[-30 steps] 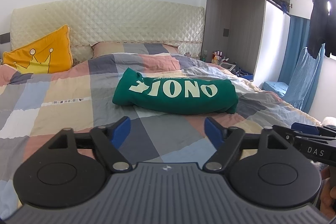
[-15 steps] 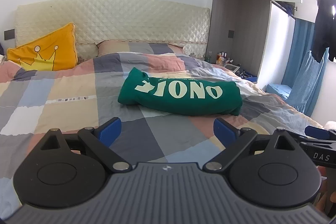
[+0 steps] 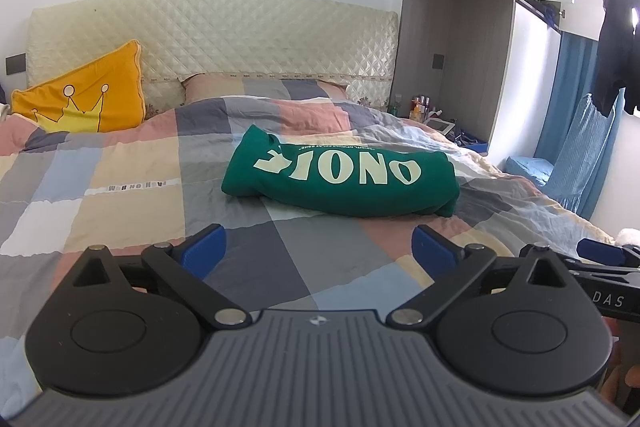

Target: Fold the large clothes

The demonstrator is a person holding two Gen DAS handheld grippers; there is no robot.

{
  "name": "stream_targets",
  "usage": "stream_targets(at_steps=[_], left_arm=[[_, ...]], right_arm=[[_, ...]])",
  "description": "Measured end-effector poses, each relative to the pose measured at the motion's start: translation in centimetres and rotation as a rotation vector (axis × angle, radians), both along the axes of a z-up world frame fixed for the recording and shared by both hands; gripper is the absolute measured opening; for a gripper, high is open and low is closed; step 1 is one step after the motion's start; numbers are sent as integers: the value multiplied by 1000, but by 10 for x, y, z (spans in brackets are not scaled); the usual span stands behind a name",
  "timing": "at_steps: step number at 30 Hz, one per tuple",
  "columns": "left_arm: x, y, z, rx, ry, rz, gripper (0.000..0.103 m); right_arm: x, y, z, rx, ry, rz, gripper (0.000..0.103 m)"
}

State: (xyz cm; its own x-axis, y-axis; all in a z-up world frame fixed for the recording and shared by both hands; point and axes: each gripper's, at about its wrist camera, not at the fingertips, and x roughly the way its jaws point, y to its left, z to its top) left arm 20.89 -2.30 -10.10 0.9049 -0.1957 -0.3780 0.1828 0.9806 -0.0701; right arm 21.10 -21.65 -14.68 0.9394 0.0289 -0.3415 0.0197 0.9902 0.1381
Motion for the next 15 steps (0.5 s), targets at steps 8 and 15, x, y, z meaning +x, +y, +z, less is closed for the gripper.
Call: stream_targets(at_steps=[8, 15], left_arm=[[1, 0, 0, 0, 1, -2, 101], [2, 2, 0, -1, 0, -4, 101]], right_arm=[[-1, 0, 0, 0, 0, -1, 103], [0, 0, 0, 4, 0, -1, 103]])
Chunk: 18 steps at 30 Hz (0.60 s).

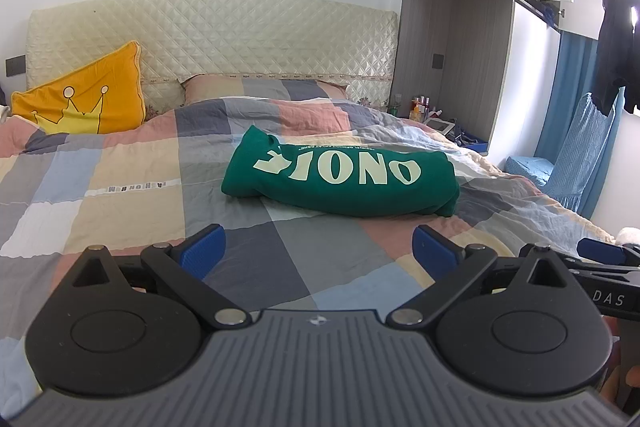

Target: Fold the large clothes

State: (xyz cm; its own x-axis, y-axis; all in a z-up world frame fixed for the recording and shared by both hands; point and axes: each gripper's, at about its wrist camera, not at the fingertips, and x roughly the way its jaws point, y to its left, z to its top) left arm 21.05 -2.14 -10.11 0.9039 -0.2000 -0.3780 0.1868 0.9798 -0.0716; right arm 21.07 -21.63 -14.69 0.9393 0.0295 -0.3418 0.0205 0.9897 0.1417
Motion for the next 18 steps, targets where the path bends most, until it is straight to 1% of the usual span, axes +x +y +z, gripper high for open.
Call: stream_targets(at_steps=[10, 18], left_arm=[[-2, 1, 0, -7, -3, -3, 102], [-2, -1, -1, 9, 1, -8, 102]], right_arm=[[1, -1, 0, 0, 0, -3, 103], [1, -2, 0, -4, -2, -1, 103]])
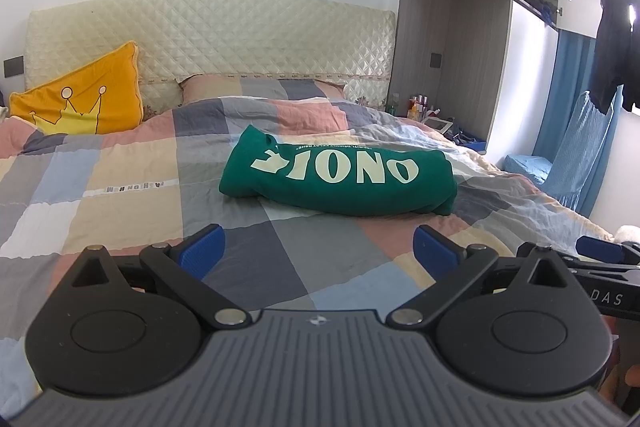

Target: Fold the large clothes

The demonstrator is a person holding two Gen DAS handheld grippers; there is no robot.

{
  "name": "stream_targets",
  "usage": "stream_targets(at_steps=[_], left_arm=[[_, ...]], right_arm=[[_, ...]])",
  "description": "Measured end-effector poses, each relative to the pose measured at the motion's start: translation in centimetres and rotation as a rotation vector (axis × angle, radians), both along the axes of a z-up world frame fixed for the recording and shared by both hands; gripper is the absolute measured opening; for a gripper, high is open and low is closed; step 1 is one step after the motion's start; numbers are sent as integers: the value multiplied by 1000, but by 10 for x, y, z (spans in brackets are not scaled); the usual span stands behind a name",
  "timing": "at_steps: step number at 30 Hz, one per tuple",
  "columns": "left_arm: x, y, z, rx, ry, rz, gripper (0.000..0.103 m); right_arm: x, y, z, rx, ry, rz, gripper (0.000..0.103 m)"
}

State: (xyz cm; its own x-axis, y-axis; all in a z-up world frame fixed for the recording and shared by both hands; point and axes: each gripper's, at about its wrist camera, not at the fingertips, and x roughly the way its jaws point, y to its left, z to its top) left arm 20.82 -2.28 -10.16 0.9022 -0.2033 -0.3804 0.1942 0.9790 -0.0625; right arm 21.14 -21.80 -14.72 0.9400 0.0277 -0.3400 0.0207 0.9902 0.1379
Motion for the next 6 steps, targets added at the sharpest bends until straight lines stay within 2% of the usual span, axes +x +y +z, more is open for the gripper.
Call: stream_targets(at_steps=[6], left_arm=[[1, 0, -1, -2, 13, 1, 102]], right_arm=[[-1, 0, 0, 0, 1, -1, 103]])
